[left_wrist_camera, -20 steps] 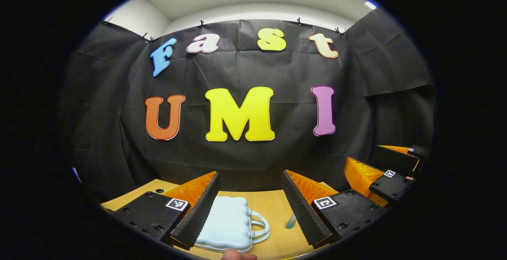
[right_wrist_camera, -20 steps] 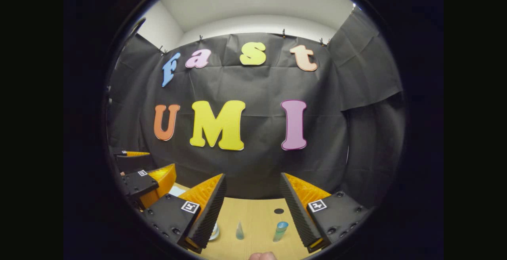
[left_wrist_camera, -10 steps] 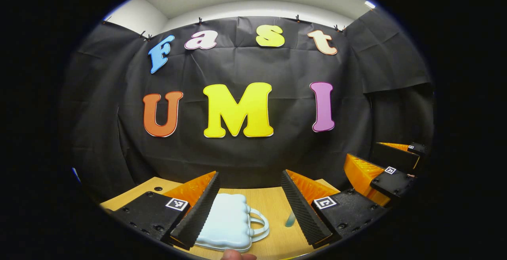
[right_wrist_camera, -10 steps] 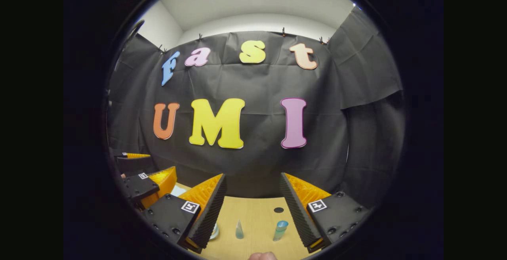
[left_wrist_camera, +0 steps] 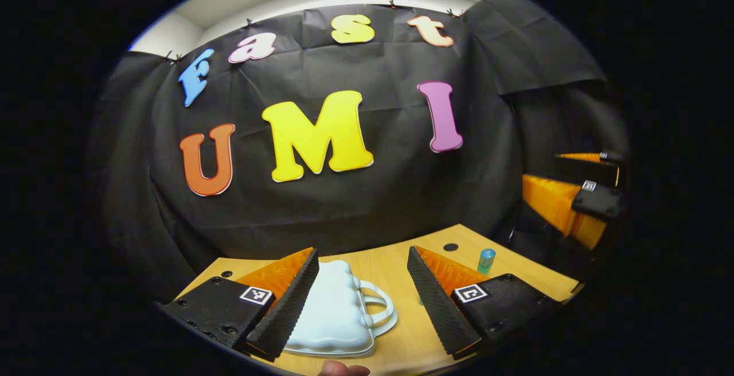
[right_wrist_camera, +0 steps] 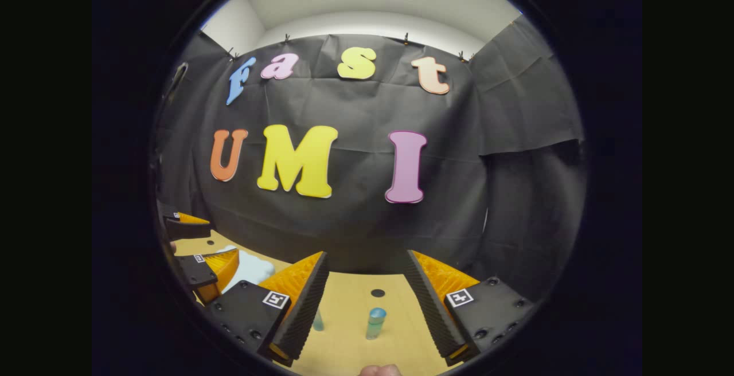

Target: First open the suitcase, pack the skin care products into it, and then close the suitcase.

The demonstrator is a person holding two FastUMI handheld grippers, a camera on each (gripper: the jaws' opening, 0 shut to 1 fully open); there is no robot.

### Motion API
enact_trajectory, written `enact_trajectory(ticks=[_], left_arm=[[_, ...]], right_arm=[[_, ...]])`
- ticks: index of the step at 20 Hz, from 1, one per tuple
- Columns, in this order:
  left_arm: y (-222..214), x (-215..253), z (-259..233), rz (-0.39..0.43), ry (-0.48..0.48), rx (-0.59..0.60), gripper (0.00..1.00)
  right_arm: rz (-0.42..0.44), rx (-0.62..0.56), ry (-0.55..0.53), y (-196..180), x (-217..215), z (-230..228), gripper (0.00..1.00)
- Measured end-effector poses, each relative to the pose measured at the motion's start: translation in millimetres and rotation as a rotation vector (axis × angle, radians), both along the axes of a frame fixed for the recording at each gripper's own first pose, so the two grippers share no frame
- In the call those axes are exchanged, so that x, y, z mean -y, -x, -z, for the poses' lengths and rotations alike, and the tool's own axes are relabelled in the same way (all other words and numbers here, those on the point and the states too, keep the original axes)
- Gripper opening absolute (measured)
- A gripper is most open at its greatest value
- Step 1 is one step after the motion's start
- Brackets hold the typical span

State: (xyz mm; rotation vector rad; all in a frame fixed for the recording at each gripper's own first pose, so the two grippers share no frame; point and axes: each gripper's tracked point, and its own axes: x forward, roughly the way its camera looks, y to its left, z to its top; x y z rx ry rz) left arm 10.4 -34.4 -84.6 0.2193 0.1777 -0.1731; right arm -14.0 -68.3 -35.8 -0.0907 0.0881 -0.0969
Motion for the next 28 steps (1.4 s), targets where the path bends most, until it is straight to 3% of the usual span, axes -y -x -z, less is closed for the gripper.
enact_trajectory(ticks=[10, 17, 19, 22, 26, 28], left_arm=[[-32, 20, 121, 0.294, -0.53, -0.217, 0.98], [-55, 8, 173, 0.376, -0.95, -0.299, 0.97], [-58, 8, 187, 0.404, -1.016, -0.333, 0.99], [-63, 2, 205, 0.414, -1.106, -0.403, 0.93], [-71, -7, 215, 0.399, -1.18, -0.449, 0.68], [-71, -9, 217, 0.398, -1.19, -0.462, 0.46]], right_arm=[[0.2, -0.072, 0.002, 33, 90, 26, 0.8], [0.289, -0.098, 0.004, 51, 121, 36, 0.81], [0.296, -0.101, 0.009, 53, 123, 37, 0.81], [0.314, -0.097, 0.008, 56, 128, 35, 0.81], [0.341, -0.111, -0.001, 63, 135, 40, 0.8], [0.347, -0.111, 0.0, 65, 135, 40, 0.81]])
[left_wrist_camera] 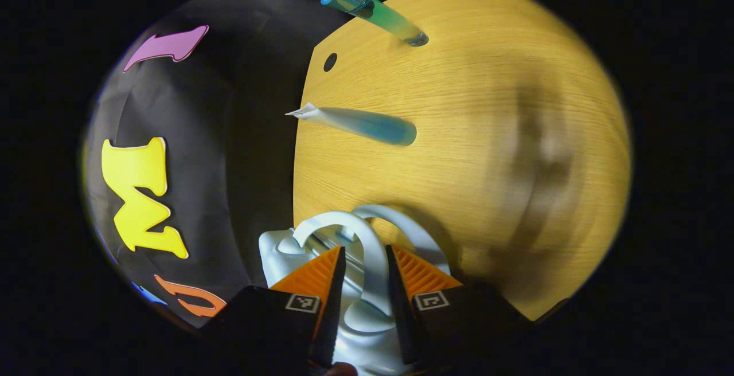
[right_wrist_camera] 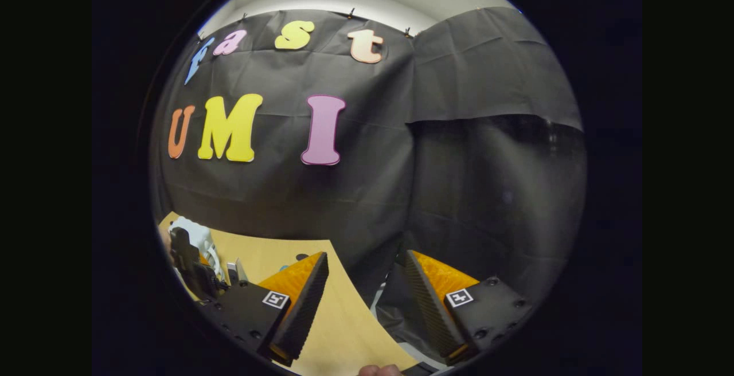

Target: First open the suitcase, pack the skin care products into it, and then close the suitcase.

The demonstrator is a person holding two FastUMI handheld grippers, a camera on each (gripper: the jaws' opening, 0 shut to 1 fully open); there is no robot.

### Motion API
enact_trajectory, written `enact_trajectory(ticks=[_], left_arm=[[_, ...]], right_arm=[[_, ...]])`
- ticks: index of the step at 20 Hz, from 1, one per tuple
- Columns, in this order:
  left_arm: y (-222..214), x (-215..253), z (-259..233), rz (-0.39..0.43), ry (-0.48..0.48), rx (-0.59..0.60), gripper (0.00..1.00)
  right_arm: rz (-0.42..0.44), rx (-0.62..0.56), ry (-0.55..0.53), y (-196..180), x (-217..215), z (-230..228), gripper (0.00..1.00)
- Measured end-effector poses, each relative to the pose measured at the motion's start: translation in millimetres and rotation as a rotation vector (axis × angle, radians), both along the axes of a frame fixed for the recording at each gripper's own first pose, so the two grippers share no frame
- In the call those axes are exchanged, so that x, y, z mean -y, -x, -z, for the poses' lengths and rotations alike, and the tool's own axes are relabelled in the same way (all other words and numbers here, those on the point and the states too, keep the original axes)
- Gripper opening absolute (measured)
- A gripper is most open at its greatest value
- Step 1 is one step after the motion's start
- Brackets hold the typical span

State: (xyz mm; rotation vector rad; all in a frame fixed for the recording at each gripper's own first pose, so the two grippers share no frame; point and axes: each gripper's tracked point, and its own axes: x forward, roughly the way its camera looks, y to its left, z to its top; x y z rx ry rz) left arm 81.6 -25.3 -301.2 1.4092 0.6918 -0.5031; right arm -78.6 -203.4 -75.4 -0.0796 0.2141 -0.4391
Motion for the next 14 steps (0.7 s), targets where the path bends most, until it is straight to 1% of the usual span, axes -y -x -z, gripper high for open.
enact_trajectory(ticks=[1, 2, 4, 7, 9, 11, 12, 13, 14], left_arm=[[-1, -1, 1, -0.005, -0.004, 0.003, 0.4], [0, -1, 1, -0.013, 0.002, 0.005, 0.3], [3, 0, -4, -0.03, 0.043, 0.021, 0.22], [5, -6, -34, -0.081, 0.143, 0.083, 0.17], [9, -8, -58, -0.115, 0.233, 0.135, 0.12], [10, -22, -95, -0.158, 0.32, 0.226, 0.09], [9, -33, -120, -0.191, 0.371, 0.307, 0.08], [9, -53, -146, -0.237, 0.424, 0.371, 0.05], [12, -69, -163, -0.272, 0.479, 0.403, 0.04]], right_arm=[[-0.001, 0.002, -0.002, 0, 0, -1, 0.8], [-0.002, 0.003, -0.001, 0, -1, -1, 0.8], [-0.012, 0.007, -0.003, -2, -8, -3, 0.8], [-0.047, 0.014, 0.006, -4, -24, -6, 0.8], [-0.082, 0.02, 0.011, -8, -38, -9, 0.8], [-0.12, 0.025, 0.018, -16, -54, -14, 0.8], [-0.14, 0.028, 0.021, -21, -63, -17, 0.8], [-0.161, 0.032, 0.025, -26, -71, -19, 0.8], [-0.183, 0.036, 0.03, -30, -81, -22, 0.8]])
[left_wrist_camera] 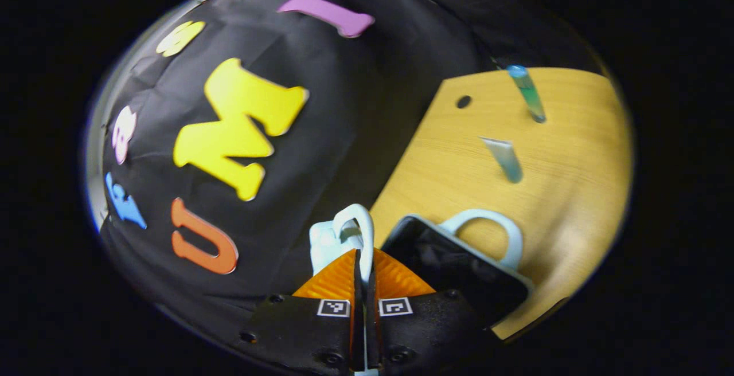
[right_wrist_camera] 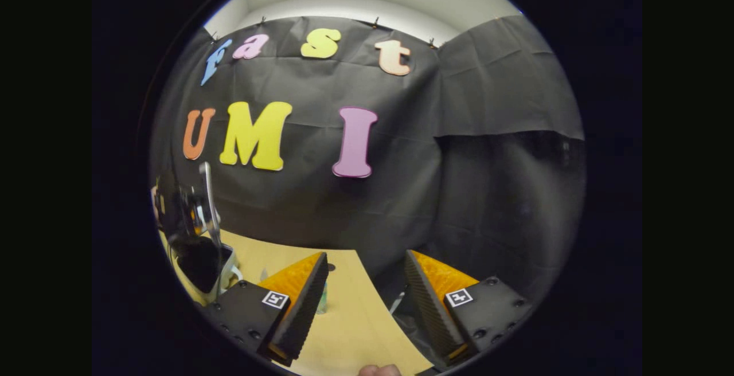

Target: First open the suitcase, pack the skin care products into it, and then close the suitcase.

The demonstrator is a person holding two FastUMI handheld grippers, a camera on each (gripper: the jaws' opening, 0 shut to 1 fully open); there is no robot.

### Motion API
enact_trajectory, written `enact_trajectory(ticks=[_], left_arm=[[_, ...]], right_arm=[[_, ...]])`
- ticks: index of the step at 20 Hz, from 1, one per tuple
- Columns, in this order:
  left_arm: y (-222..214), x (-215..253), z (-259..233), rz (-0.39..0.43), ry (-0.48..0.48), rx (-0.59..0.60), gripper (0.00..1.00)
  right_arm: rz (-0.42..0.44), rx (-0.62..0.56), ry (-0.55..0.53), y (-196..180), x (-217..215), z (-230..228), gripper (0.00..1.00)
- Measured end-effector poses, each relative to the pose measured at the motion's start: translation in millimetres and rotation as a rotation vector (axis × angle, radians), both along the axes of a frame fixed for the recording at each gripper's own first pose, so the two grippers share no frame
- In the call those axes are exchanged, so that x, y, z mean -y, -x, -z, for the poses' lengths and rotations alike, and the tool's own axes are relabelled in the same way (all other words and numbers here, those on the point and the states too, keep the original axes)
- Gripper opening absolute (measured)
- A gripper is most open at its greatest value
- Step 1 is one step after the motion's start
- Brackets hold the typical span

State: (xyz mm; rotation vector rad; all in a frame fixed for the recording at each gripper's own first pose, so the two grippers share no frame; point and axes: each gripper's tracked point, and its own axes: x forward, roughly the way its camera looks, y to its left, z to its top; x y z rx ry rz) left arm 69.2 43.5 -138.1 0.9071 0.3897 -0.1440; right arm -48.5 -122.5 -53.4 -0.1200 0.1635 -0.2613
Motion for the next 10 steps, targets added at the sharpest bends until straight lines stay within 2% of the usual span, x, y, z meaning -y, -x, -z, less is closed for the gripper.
enact_trajectory(ticks=[4, 7, 10], left_arm=[[4, -96, -46, -0.125, 0.178, 0.122, 0.04], [6, -179, -47, -0.229, 0.379, 0.221, 0.04], [14, -244, -25, -0.333, 0.487, 0.233, 0.04]], right_arm=[[-0.098, 0.0, 0.027, -19, -48, -7, 0.81], [-0.161, -0.009, 0.051, -29, -85, -10, 0.8], [-0.199, -0.027, 0.07, -34, -112, -10, 0.81]])
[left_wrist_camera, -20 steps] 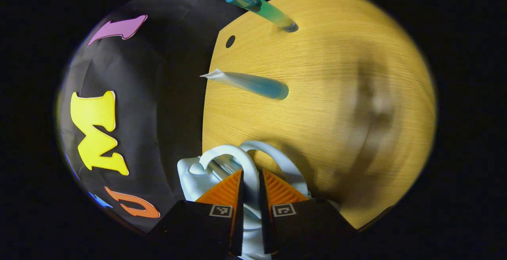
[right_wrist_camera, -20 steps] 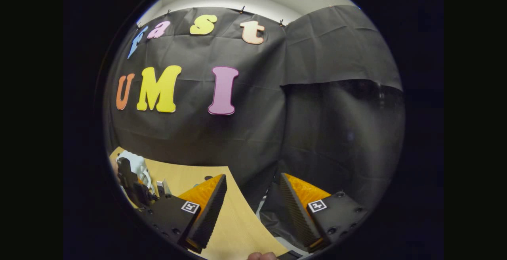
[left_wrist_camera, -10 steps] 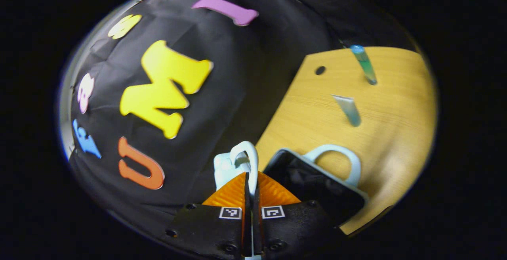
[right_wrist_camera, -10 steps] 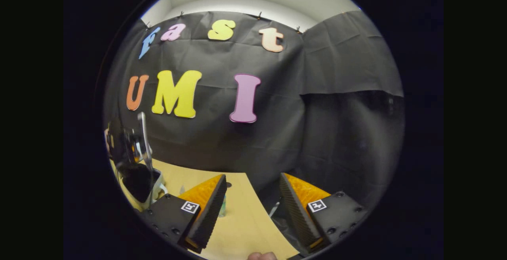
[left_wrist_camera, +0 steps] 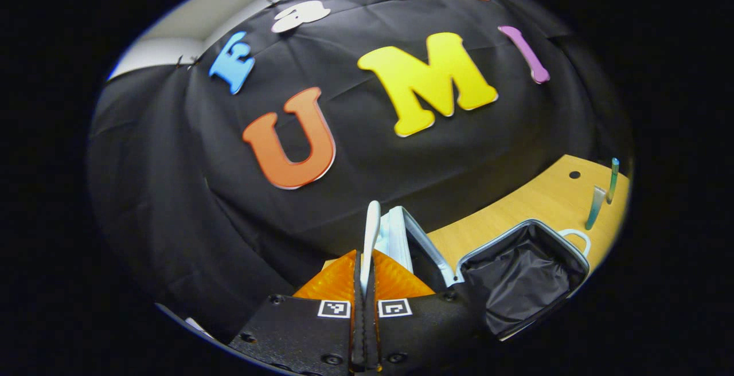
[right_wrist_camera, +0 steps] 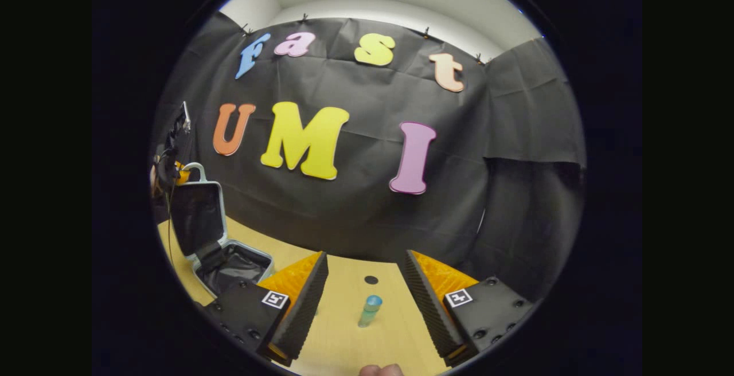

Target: First open the suitcase, pack the skin care products into it, and then close the suitcase.

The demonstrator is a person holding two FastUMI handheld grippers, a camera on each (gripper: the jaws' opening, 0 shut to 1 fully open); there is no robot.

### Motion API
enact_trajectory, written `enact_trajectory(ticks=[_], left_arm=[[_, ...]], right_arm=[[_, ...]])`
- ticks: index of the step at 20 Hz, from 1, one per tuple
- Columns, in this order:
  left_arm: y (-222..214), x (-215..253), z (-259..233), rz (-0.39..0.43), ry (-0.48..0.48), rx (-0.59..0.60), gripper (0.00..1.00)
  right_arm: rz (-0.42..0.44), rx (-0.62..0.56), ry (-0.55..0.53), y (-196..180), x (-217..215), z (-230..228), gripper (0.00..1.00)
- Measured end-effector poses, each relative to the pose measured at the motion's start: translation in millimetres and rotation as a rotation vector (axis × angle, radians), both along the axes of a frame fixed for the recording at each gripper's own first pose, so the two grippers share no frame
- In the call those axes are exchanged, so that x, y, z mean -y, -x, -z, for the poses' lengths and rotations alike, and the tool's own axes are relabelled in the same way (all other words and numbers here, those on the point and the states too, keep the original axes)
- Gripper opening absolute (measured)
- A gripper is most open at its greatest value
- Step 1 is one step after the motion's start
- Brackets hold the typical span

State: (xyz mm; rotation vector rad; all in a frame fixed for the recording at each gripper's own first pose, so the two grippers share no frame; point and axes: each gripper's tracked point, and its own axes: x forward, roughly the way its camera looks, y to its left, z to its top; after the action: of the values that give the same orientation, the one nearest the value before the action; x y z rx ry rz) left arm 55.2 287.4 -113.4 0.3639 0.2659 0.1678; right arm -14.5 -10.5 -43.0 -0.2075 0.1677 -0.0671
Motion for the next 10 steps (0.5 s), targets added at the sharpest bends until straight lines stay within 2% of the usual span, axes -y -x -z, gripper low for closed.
enact_trajectory(ticks=[4, 7, 9, 10], left_arm=[[5, -64, 46, -0.052, 0.221, 0.011, 0.04], [5, -99, 88, -0.093, 0.378, -0.008, 0.04], [4, -118, 134, -0.157, 0.449, -0.063, 0.04], [7, -122, 156, -0.177, 0.465, -0.097, 0.07]], right_arm=[[-0.045, -0.011, 0.033, -7, -31, -1, 0.81], [-0.038, -0.02, 0.029, -10, -43, -4, 0.83], [-0.03, -0.019, 0.037, -11, -48, -6, 0.8], [-0.027, -0.022, 0.044, -11, -51, -4, 0.82]])
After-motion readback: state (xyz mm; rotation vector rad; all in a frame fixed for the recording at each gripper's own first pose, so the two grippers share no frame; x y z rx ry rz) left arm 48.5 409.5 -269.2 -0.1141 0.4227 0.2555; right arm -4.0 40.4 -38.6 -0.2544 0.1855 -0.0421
